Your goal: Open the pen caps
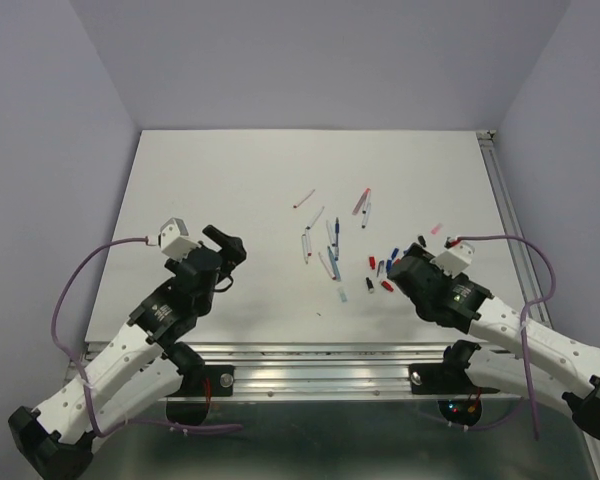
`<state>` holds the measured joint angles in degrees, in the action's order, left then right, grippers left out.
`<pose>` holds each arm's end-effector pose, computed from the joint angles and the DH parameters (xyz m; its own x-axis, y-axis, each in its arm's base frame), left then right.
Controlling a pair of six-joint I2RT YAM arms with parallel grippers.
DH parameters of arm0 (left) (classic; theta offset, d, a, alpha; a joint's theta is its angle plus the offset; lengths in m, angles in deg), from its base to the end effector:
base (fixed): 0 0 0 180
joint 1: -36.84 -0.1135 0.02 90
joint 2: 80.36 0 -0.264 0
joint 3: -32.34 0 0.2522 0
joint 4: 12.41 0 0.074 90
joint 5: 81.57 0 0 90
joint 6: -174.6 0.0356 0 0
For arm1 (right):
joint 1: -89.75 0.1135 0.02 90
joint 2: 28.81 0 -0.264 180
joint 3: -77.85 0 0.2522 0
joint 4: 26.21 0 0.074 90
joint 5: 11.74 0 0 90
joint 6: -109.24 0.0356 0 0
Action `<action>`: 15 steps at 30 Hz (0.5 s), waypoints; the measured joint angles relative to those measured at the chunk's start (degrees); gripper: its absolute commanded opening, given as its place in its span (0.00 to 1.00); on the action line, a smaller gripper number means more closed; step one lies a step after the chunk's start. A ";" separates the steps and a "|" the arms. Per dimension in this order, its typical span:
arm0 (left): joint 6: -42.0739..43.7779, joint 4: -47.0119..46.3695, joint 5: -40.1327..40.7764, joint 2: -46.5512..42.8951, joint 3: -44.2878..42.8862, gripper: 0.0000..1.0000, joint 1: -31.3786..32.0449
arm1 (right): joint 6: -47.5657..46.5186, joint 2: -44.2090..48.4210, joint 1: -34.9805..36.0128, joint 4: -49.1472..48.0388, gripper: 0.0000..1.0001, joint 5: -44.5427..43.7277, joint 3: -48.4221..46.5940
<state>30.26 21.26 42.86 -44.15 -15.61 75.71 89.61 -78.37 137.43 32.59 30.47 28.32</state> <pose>0.1293 -0.0783 0.2822 -0.2583 -0.6526 -0.7124 -0.1726 0.7567 -0.6306 0.1216 0.0944 0.2305 -0.4183 0.4805 -0.7708 0.4624 0.8431 0.2746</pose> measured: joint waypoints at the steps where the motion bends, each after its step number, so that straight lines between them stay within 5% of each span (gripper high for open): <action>1: -0.09 0.17 0.22 0.55 0.00 0.99 0.00 | -0.20 -0.17 0.00 -0.28 1.00 -0.22 0.00; 15: 1.55 -0.46 -0.61 6.73 0.00 0.99 0.00 | -5.68 0.48 0.00 -6.73 1.00 -0.85 0.00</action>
<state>31.81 20.80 42.25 -37.42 -15.61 75.71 83.92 -77.89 137.43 25.86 29.62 28.32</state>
